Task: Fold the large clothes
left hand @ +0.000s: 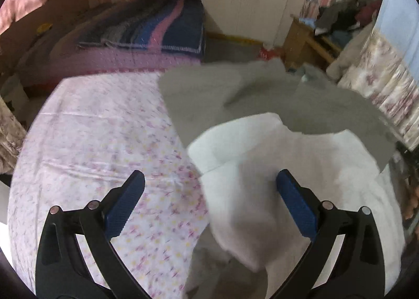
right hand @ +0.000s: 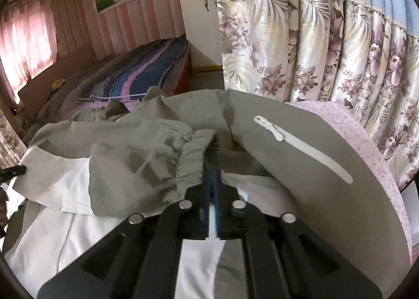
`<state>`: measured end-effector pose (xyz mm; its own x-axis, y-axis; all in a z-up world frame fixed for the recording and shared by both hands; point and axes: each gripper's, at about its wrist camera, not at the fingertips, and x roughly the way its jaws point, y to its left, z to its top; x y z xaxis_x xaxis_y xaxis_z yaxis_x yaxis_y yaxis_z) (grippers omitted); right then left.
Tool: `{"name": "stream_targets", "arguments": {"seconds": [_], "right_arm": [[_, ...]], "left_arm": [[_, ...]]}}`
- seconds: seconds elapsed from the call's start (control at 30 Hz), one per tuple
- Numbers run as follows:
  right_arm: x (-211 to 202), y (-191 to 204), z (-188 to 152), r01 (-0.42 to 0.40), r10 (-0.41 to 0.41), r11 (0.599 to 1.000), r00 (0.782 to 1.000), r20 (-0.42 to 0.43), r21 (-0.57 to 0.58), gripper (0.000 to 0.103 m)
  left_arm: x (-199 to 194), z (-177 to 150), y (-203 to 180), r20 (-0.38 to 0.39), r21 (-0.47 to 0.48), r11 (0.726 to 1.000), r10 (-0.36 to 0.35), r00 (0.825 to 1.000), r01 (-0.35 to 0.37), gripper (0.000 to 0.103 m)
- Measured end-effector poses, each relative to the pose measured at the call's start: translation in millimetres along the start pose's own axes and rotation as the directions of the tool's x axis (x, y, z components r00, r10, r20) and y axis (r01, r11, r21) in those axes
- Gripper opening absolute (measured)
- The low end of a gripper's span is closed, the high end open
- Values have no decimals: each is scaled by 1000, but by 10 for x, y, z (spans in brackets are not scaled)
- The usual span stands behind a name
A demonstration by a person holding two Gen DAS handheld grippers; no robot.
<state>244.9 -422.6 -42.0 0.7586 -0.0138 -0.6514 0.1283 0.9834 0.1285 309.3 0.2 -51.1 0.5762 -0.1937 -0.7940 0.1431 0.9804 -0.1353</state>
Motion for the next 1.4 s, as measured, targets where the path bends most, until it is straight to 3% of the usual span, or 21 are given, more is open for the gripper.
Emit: {"name": "stream_targets", "arguments": {"seconds": [0.1,0.17,0.2,0.23,0.3,0.4,0.47,0.5,0.53,0.67,0.7,0.77,0.83,0.9,1.0,1.03,1.07,1.1,1.17,1.27,1.4], "right_arm": [[-54,11,59,-4,4,1000,1000,27,22,16],[-144,-27,87,-27,25,999,998,55,45,71],[-198,-64,105,-37,32,997,997,77,62,76],[-252,-108,126,-43,35,995,995,94,86,77],[-269,-129,151,-80,69,992,993,100,101,77],[-83,44,133,-117,116,992,993,21,40,77],[90,214,67,-130,129,991,991,-33,-14,75],[168,277,30,-136,134,990,989,-61,-30,66],[254,359,-12,-138,133,989,986,-97,-52,10],[292,453,-18,-37,24,988,996,-89,-148,6],[265,403,6,-5,-5,990,997,-75,-142,5],[207,221,70,98,-103,988,994,-31,-122,5],[240,82,81,143,-148,984,988,-43,-103,6],[313,91,40,105,-115,987,990,-78,-123,7],[306,117,-31,120,-132,978,989,-67,-169,13],[239,80,-37,125,-134,982,989,-56,-138,29],[150,23,-32,109,-114,989,992,-44,-102,57],[79,-6,-52,87,-89,993,995,-35,-80,64],[-164,-65,-55,55,-56,996,998,-15,-66,70],[-608,-101,-84,61,-56,994,997,56,-92,84],[-1118,-217,-194,30,-24,996,997,73,-78,90]], "left_arm": [[198,-34,-132,-41,34,999,14,999,-13,100],[281,-70,-200,-60,58,998,30,998,-26,100],[301,-100,-229,-54,72,997,35,998,-31,96],[309,-123,-255,-48,87,996,36,998,-32,91],[343,-159,-337,-46,130,991,34,998,-28,62],[328,-125,-449,-5,204,975,92,996,-89,29],[306,-78,-465,20,249,957,146,989,-146,20],[298,-64,-456,35,278,943,178,983,-180,17],[296,-56,-461,48,304,930,200,979,-205,17],[254,-49,-415,59,309,928,200,978,-209,31],[224,-45,-398,49,274,944,176,983,-183,63],[145,-75,-366,58,223,964,138,989,-148,98],[76,-107,-360,84,202,969,128,988,-143,100],[114,-140,-334,63,187,971,140,988,-149,100],[214,-178,-265,37,144,978,150,988,-154,97],[231,-183,-245,33,132,980,147,989,-150,94],[237,-192,-229,33,126,981,144,989,-147,88],[212,-200,-218,42,124,980,152,987,-157,84],[107,-217,-226,71,136,976,162,984,-170,76],[-182,-252,-240,116,137,979,137,984,-152,76],[-806,-380,-312,214,114,985,106,971,-133,94]]}}
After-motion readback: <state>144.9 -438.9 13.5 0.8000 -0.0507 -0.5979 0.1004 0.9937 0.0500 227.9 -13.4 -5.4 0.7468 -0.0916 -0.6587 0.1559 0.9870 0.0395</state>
